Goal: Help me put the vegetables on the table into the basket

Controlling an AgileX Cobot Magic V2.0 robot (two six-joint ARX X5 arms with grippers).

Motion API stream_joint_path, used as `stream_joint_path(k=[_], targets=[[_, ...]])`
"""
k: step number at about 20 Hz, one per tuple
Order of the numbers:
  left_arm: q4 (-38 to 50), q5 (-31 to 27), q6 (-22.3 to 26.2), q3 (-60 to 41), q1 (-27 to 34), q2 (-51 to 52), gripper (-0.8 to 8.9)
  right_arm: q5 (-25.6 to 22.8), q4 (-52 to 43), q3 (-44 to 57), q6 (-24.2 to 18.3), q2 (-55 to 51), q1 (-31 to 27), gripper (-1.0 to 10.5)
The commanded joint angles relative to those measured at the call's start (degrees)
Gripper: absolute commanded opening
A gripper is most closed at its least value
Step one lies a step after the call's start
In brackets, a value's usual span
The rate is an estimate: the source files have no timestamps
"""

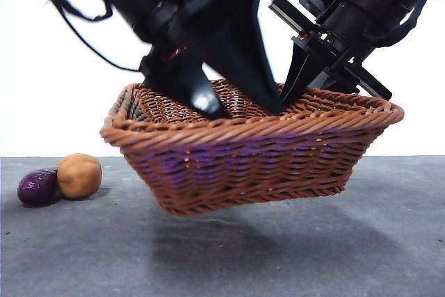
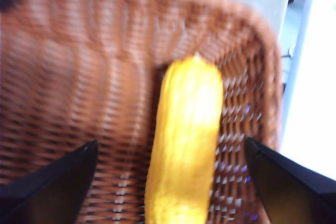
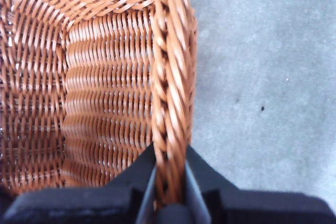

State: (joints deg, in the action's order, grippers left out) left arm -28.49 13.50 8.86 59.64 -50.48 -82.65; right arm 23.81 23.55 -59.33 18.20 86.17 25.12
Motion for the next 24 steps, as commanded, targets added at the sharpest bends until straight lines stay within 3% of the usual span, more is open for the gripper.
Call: stream_joint_path(k=[1, 5, 8, 11, 13, 15, 24], targets=[[-5.22, -1.16, -2.73, 5.99, 0.28, -0.31, 4.63, -1.38, -0.83, 0.35, -0.26, 0.24, -0.13, -0.1], [-18.82, -14.08, -8.28, 20.85, 2.73, -0.22, 4.63, -1.73, -0.98, 0.35, -0.59, 0.22, -3.85, -0.1], [-23.98, -20.59, -11.41, 29.57, 8.66, -0.22, 4.63, -0.48, -0.98, 0.33, -1.99, 0.17, -8.83, -0.1], [-24.63, -20.41, -19.02, 31.91, 20.46, -0.24, 4.63, 2.36, -0.79, 0.31, -4.04, -0.42, -13.60, -0.1], [-25.18, -15.58, -22.73, 31.91, 28.44, -1.25, 4.63, 2.38, -0.77, 0.17, -5.81, -1.29, -15.52, -0.1], [-25.88, -15.06, -24.98, 31.91, 32.94, -3.32, 4.63, 2.84, -0.74, -0.20, -7.02, -2.08, -16.66, -0.1], [-27.36, -16.61, -29.48, 31.91, 34.99, -20.74, 4.63, 4.31, 2.45, -0.24, -11.13, -2.19, -16.96, -0.1]])
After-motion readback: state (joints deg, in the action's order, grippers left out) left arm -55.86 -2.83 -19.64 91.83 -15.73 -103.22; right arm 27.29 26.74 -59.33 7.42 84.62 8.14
